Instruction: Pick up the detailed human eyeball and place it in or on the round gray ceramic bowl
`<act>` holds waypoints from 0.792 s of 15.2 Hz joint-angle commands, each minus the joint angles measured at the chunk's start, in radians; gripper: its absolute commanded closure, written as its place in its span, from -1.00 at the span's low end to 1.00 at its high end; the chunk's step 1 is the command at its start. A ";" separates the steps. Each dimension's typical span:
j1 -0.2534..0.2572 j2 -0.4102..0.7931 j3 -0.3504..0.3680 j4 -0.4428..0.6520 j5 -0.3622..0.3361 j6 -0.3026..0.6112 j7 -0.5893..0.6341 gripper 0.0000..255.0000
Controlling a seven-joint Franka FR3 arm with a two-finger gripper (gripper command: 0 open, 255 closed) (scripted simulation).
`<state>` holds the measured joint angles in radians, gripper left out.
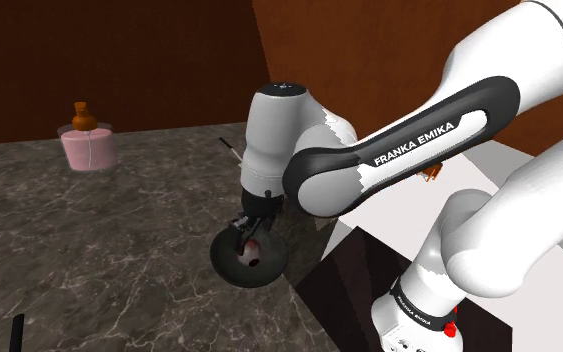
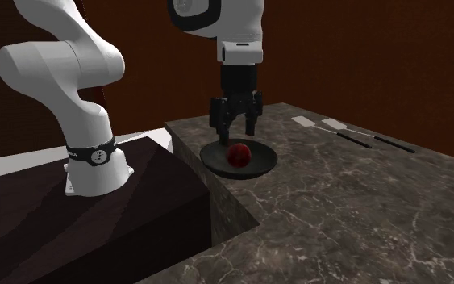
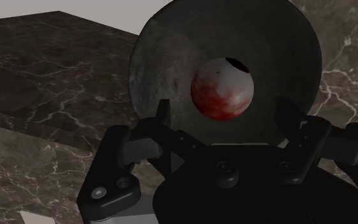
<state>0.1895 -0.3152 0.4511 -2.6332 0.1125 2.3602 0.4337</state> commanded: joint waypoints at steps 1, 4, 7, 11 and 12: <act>0.000 0.000 0.000 0.000 0.000 0.000 0.000 -1.00; 0.010 -0.053 -0.014 0.031 0.015 -0.082 -0.013 -1.00; 0.016 -0.093 -0.026 0.063 0.023 -0.153 -0.022 -1.00; 0.016 -0.093 -0.026 0.063 0.023 -0.153 -0.022 -1.00; 0.016 -0.093 -0.026 0.063 0.023 -0.153 -0.022 -1.00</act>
<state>0.2057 -0.4080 0.4252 -2.5703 0.1349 2.2078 0.4124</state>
